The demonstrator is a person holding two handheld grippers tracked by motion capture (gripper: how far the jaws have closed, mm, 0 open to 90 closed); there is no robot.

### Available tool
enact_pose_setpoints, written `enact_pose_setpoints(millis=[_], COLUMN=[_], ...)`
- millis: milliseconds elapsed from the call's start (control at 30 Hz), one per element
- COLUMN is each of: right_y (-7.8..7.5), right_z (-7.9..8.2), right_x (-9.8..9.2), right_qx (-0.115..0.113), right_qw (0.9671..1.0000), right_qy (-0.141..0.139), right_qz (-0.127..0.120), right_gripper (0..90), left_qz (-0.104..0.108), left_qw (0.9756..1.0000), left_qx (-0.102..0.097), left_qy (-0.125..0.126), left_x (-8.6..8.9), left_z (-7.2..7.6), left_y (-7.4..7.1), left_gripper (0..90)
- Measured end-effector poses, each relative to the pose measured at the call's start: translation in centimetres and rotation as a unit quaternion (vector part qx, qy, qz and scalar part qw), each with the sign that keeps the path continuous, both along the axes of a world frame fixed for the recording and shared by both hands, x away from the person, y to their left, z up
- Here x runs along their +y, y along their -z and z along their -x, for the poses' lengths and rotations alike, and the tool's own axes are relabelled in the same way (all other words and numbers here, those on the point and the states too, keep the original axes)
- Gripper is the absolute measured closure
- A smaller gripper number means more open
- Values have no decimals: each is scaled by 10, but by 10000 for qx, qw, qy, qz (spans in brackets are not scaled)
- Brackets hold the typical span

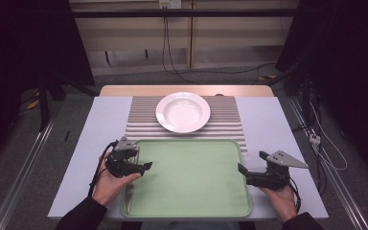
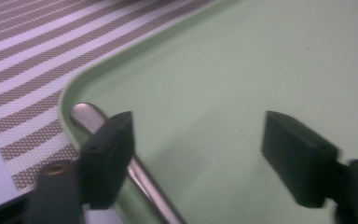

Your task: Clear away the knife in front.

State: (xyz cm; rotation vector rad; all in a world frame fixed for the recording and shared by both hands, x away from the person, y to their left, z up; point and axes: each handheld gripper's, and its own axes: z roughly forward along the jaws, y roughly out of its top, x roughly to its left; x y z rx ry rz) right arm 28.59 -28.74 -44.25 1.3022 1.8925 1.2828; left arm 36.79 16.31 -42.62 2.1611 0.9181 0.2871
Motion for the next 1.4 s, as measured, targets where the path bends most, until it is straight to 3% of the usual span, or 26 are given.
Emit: enact_pose_setpoints(millis=[67, 167, 267, 400, 533, 700, 1000, 1033, 1167, 1267, 1400], right_y=[0, 0, 0, 0, 0, 0, 0, 0, 0, 0, 1], right_z=[0, 0, 0, 0, -1, 0, 1, 1, 2, 2, 2], right_x=[0, 0, 0, 0, -1, -2, -3, -3, -3, -4, -4], right_qx=[3, -17, -11, -15, -1, 6, 11, 16, 19, 22, 30], right_qw=[10000, 10000, 10000, 10000, 10000, 10000, 10000, 10000, 10000, 9999, 9999], right_qy=[3, -13, 5, -3, 20, 34, 65, 70, 85, 97, 105], right_qz=[-1, 13, 10, 7, -21, -22, -31, -28, -23, -39, -46], right_gripper=[38, 38, 38, 38, 38, 38, 38, 38, 38, 38, 38], left_qz=[26, 275, 466, 382, 482, 665, 329, 304, 371, 508, 371], left_qw=[10000, 9996, 9988, 9972, 9953, 9942, 9934, 9924, 9914, 9915, 9915], left_qx=[15, 109, -103, -530, -640, -581, -831, -909, -892, -666, -817], left_qy=[-20, 21, -71, -375, -541, -611, -725, -767, -885, -995, -943], left_x=[-1, -2, 0, 4, 9, 16, 35, 37, 43, 48, 49], left_z=[-1, 0, 2, 5, 7, 13, 23, 24, 28, 32, 37], left_y=[-1, -4, -11, -19, -23, -21, -21, -20, -15, -7, -5], left_gripper=[95, 70, 62, 68, 68, 68, 67, 67, 65, 65, 65])
